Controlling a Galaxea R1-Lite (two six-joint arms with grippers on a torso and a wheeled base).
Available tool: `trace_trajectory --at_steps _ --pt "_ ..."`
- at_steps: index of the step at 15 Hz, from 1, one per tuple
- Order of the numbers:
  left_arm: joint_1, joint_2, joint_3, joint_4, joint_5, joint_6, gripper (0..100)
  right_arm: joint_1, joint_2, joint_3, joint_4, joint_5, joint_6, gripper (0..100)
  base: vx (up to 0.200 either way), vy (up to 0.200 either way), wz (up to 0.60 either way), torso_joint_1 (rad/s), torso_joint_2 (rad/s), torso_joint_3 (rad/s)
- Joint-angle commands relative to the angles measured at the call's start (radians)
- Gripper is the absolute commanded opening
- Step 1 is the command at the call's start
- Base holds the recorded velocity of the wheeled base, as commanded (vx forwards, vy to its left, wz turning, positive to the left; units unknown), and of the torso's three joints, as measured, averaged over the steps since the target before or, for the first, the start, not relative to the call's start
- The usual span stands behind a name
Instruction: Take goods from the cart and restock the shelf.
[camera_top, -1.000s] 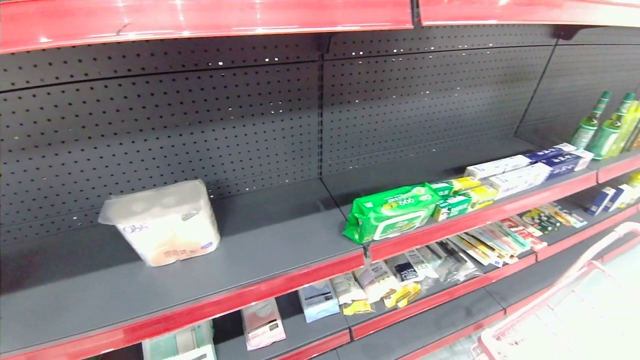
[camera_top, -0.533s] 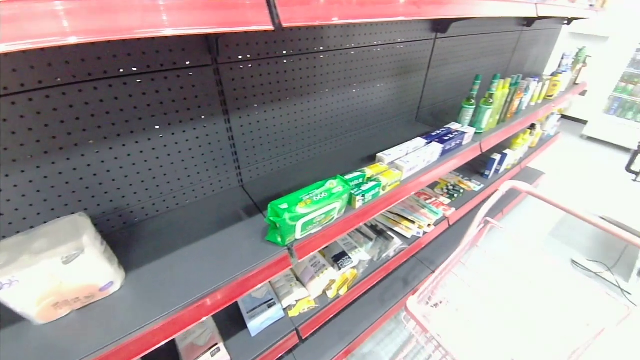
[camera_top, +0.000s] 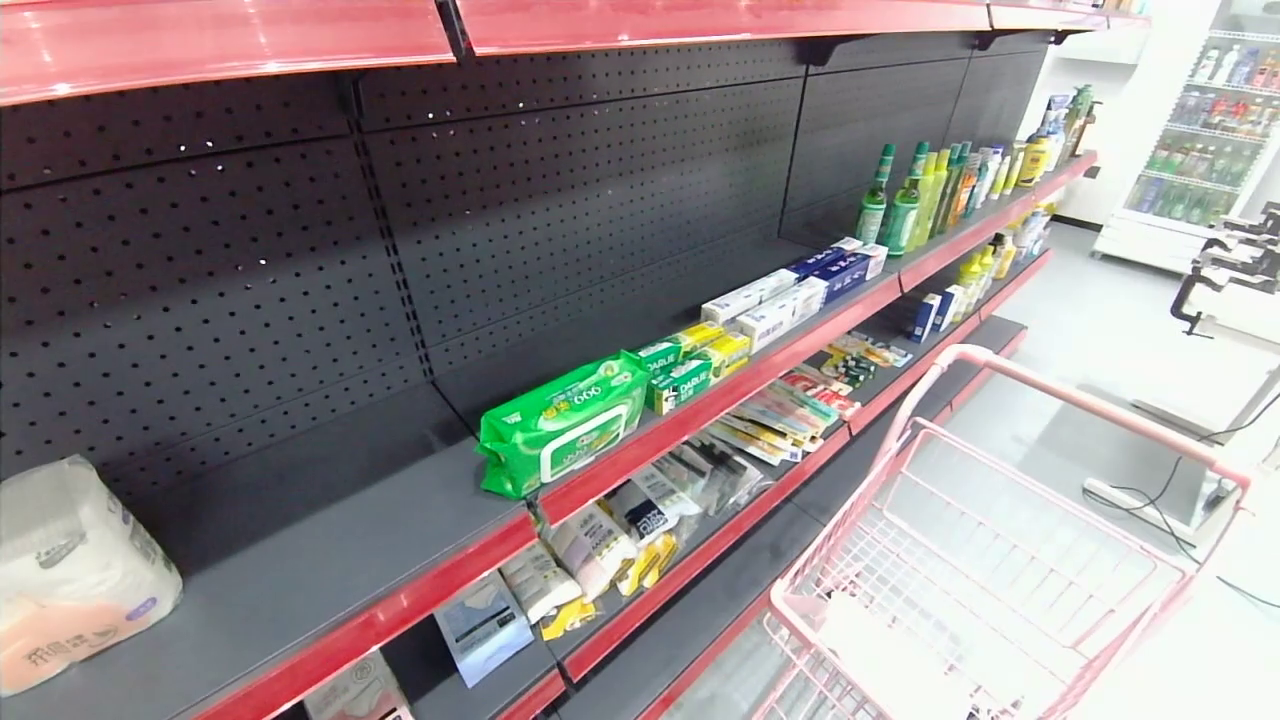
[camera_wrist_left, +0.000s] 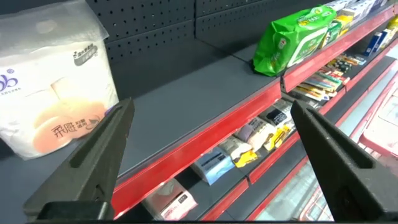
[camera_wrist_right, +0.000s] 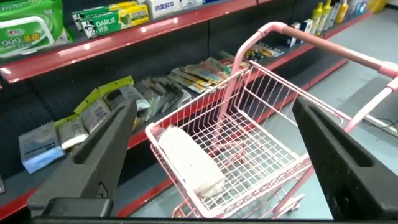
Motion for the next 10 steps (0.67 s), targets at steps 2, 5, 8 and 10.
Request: trace_trajectory --at_steps 2,5,8,10 --pt "0.000 0.000 0.000 -0.001 -0.001 -0.001 100 0.015 0.052 -0.003 0.001 0.007 -0.020 100 0.000 0.000 0.00 0.000 0.00 0.000" --pt "0.000 0.000 0.000 0.000 -0.001 -0.001 100 0.009 0.026 -0.003 -0.002 0.031 -0.061 100 0.000 0.000 0.00 0.000 0.00 0.000" --pt "0.000 0.000 0.000 -0.001 -0.001 -0.001 100 0.030 0.507 -0.568 0.014 0.025 0.179 100 0.000 0.000 0.00 0.000 0.00 0.000" --pt "0.000 0.000 0.000 -0.001 -0.001 -0.001 100 0.013 0.671 -0.571 0.015 0.019 0.055 100 0.000 0.000 0.00 0.000 0.00 0.000"
